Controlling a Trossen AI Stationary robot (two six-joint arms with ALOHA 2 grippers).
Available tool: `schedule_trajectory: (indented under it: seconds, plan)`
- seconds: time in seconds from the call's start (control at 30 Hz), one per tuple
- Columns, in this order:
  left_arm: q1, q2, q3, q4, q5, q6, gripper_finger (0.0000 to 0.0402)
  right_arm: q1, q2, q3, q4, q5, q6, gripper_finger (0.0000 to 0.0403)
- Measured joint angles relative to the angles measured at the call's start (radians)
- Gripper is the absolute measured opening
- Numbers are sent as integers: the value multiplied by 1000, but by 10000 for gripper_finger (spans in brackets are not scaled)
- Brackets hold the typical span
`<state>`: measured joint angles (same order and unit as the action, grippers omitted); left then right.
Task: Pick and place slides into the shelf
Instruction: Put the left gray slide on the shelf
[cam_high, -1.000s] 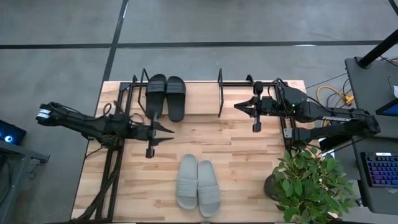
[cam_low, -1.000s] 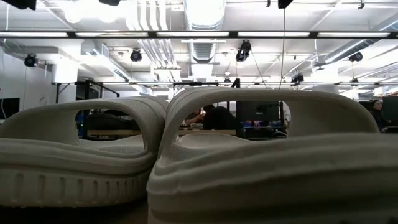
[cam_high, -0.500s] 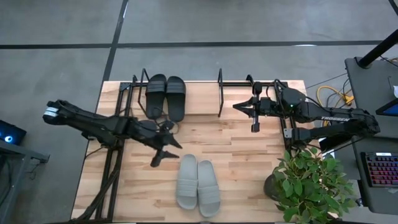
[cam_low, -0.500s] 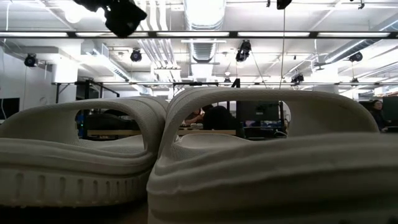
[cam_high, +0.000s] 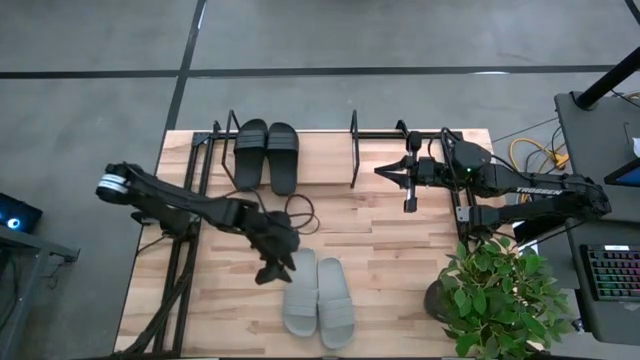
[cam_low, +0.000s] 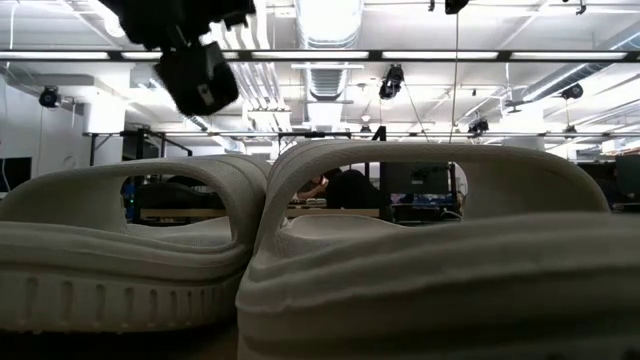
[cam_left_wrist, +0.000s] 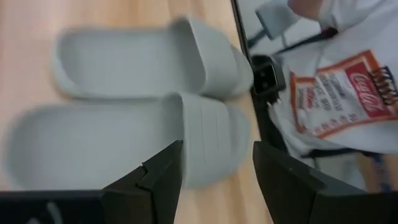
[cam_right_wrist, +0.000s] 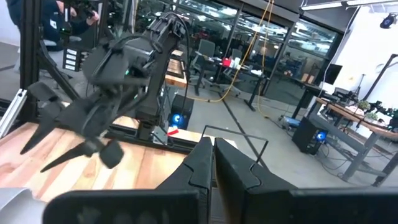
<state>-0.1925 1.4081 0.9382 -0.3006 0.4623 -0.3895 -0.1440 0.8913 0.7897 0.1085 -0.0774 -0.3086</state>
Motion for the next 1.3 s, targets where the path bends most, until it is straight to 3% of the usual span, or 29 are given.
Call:
schedule_trajectory:
  seconds: [0.3, 0.73, 0.97, 1.3]
  plan:
    - [0, 119, 15, 1, 83, -24, 178, 0, 0, -2, -8, 0, -6, 9]
    - [-5, 229, 19, 38, 100, -25, 178, 0, 0, -7, -30, 0, -6, 9]
    - [-8, 278, 19, 66, 176, -74, 178, 0, 0, -7, -30, 0, -6, 9]
    - [-11, 287, 19, 147, 185, -77, 178, 0, 0, -7, -30, 1, -10, 9]
